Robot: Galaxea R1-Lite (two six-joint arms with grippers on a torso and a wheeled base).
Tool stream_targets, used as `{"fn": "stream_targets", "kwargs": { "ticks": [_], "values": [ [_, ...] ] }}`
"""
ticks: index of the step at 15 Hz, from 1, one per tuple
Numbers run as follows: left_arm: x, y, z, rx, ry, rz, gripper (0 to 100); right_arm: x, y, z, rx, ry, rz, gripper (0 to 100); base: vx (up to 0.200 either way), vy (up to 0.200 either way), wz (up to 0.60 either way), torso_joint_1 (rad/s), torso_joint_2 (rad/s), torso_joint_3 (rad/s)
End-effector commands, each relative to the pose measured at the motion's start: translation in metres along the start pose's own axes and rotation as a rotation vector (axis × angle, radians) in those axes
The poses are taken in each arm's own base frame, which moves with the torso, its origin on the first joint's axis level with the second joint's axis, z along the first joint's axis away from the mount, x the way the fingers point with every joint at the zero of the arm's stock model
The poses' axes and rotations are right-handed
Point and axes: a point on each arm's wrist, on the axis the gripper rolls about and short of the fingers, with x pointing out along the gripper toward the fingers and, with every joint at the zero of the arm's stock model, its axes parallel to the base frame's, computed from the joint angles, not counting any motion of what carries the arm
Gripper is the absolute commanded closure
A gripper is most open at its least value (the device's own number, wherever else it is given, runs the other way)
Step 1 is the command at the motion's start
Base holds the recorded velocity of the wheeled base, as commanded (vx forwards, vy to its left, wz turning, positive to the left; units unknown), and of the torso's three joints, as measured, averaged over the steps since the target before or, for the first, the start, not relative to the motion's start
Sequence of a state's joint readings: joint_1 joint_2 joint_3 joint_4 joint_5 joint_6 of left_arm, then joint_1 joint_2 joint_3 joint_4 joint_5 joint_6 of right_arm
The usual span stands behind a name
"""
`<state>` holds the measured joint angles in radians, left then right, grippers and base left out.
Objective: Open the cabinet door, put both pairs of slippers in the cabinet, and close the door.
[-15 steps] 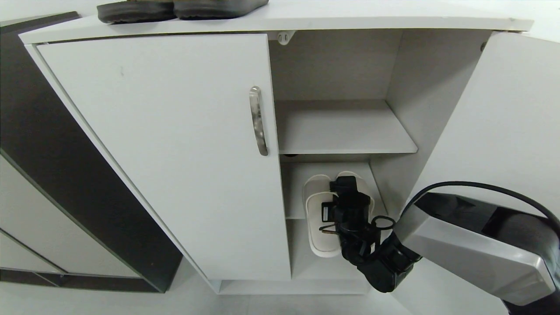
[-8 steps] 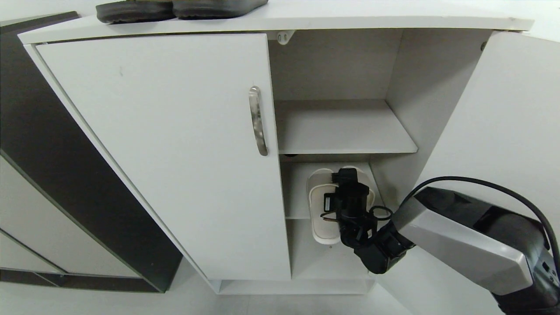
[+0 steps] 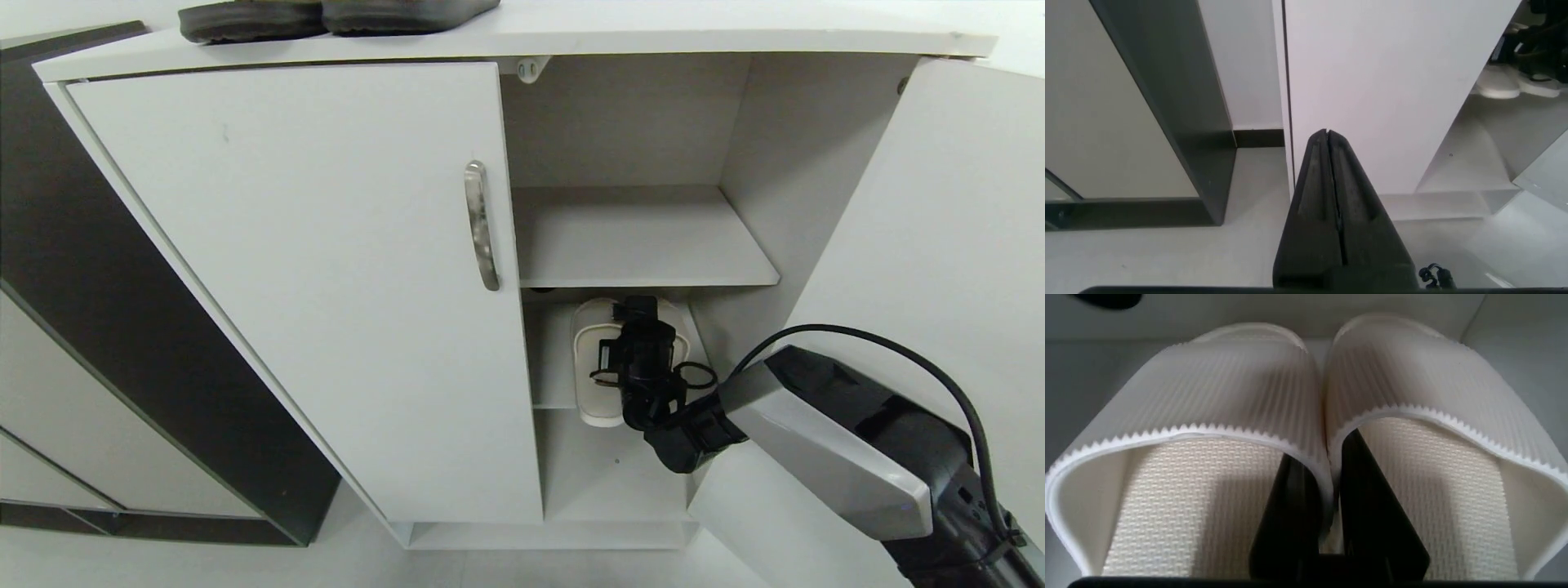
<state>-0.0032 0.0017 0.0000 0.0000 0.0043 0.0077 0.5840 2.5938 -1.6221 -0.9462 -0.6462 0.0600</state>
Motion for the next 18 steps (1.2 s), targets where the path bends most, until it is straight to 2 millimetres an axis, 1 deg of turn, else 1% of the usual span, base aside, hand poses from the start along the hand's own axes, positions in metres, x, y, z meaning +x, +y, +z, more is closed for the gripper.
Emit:
{"fn": "stream_targets", "kwargs": {
  "ticks": [1, 5, 6, 9, 10, 11, 13, 14, 15, 16, 18],
  "values": [
    [0.000, 0.000, 0.000, 0.000, 0.000, 0.000, 100, 0.008, 0.001, -0.010, -0.001, 0.001, -0.007, 100, 0.000, 0.000, 0.00, 0.000, 0.00, 0.000],
    [0.000, 0.000, 0.000, -0.002, 0.000, 0.000, 100, 0.010, -0.001, -0.013, -0.005, 0.006, -0.012, 100, 0.000, 0.000, 0.00, 0.000, 0.00, 0.000],
    [0.000, 0.000, 0.000, -0.002, 0.000, 0.000, 100, 0.010, -0.001, -0.012, -0.004, 0.005, -0.012, 0, 0.000, 0.000, 0.00, 0.000, 0.00, 0.000],
    [0.000, 0.000, 0.000, -0.002, 0.000, 0.000, 100, 0.010, -0.001, -0.014, -0.008, 0.009, -0.012, 0, 0.000, 0.000, 0.00, 0.000, 0.00, 0.000],
    [0.000, 0.000, 0.000, -0.002, 0.000, 0.000, 100, 0.007, -0.003, -0.015, -0.015, 0.017, -0.013, 0, 0.000, 0.000, 0.00, 0.000, 0.00, 0.000],
    [0.000, 0.000, 0.000, -0.002, 0.000, 0.000, 100, -0.001, -0.006, -0.005, -0.013, 0.015, -0.008, 0, 0.000, 0.000, 0.00, 0.000, 0.00, 0.000],
    [0.000, 0.000, 0.000, -0.002, 0.000, 0.000, 100, -0.015, -0.009, 0.007, -0.003, 0.002, 0.004, 0, 0.000, 0.000, 0.00, 0.000, 0.00, 0.000],
    [0.000, 0.000, 0.000, -0.002, 0.000, 0.000, 100, -0.025, -0.009, 0.011, -0.005, 0.005, 0.014, 0, 0.000, 0.000, 0.00, 0.000, 0.00, 0.000],
    [0.000, 0.000, 0.000, -0.002, 0.001, 0.000, 100, -0.030, -0.009, 0.014, -0.002, 0.001, 0.022, 0, 0.000, 0.000, 0.00, 0.000, 0.00, 0.000],
    [0.000, 0.000, 0.000, -0.002, 0.001, 0.000, 100, -0.046, -0.009, 0.011, -0.012, 0.014, 0.043, 0, 0.000, 0.000, 0.00, 0.000, 0.00, 0.000],
    [0.000, 0.000, 0.000, 0.000, 0.001, -0.003, 100, -0.071, -0.010, 0.010, -0.018, 0.012, 0.074, 0, 0.000, 0.000, 0.00, 0.000, 0.00, 0.000]
  ]
}}
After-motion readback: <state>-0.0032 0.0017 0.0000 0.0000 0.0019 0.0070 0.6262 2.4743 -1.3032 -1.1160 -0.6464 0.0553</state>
